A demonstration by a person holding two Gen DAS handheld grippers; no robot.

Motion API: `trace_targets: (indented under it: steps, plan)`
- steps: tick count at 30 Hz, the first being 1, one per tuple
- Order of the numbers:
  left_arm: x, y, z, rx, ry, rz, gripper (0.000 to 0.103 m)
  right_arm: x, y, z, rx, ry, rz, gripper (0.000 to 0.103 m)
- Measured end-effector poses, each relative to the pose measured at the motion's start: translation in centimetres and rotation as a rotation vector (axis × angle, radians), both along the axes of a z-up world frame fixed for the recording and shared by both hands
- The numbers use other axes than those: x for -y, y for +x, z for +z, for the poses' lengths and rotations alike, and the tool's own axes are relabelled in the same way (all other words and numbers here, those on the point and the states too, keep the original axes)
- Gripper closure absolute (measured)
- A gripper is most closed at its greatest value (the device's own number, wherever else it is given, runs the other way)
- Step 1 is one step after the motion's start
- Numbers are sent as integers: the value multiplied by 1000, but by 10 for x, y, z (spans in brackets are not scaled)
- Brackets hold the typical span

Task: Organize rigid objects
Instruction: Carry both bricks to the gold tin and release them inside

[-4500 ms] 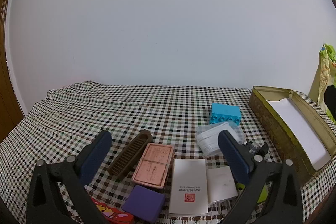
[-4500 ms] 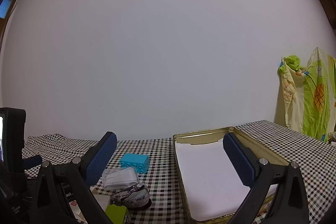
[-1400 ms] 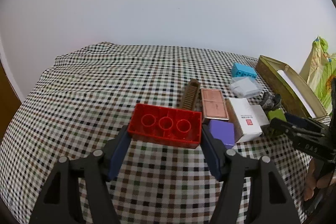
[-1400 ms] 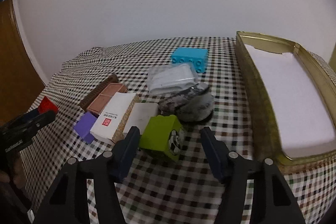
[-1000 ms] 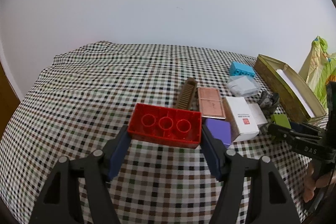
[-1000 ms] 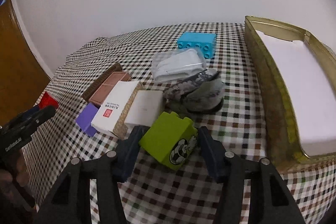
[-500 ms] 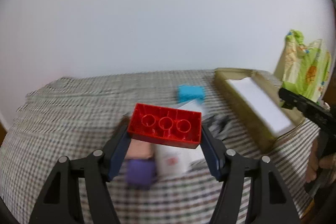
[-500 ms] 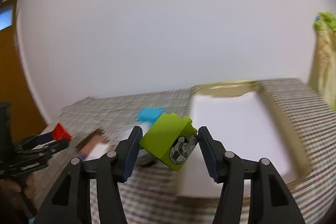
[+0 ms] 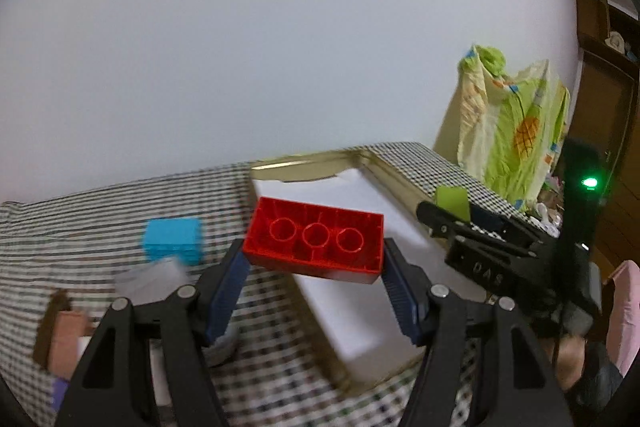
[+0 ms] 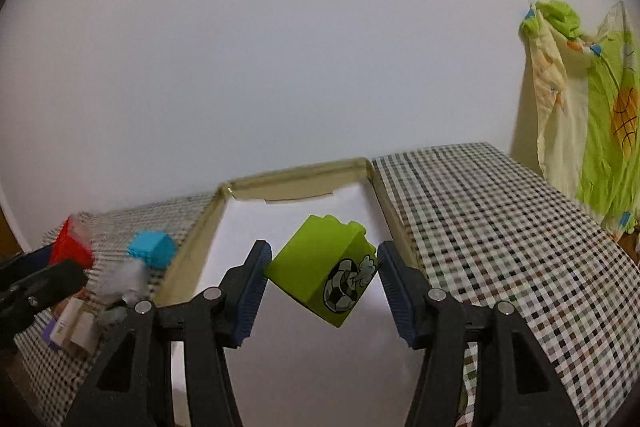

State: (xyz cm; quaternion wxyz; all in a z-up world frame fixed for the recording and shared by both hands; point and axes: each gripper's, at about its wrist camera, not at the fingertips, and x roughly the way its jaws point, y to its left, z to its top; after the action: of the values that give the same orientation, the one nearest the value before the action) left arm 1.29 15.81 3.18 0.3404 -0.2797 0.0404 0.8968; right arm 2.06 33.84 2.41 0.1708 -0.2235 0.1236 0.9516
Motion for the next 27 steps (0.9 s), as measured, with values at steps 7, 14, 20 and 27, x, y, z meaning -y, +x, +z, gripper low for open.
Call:
trace_targets:
  steps: [7, 14, 20, 27]
  plan:
    - [-44, -17, -33, 92, -34, -32, 37, -10, -1, -2, 11, 31, -14, 45]
    - [-55, -13, -44, 75, -92, -32, 37, -27, -5, -9, 47, -67, -34, 45]
    - [-56, -11, -45, 61, -104, -29, 37, -22, -14, -12, 82, -55, -18, 45]
    - [-61, -11, -48, 23, -133, -16, 37, -22, -13, -13, 84, -49, -21, 45]
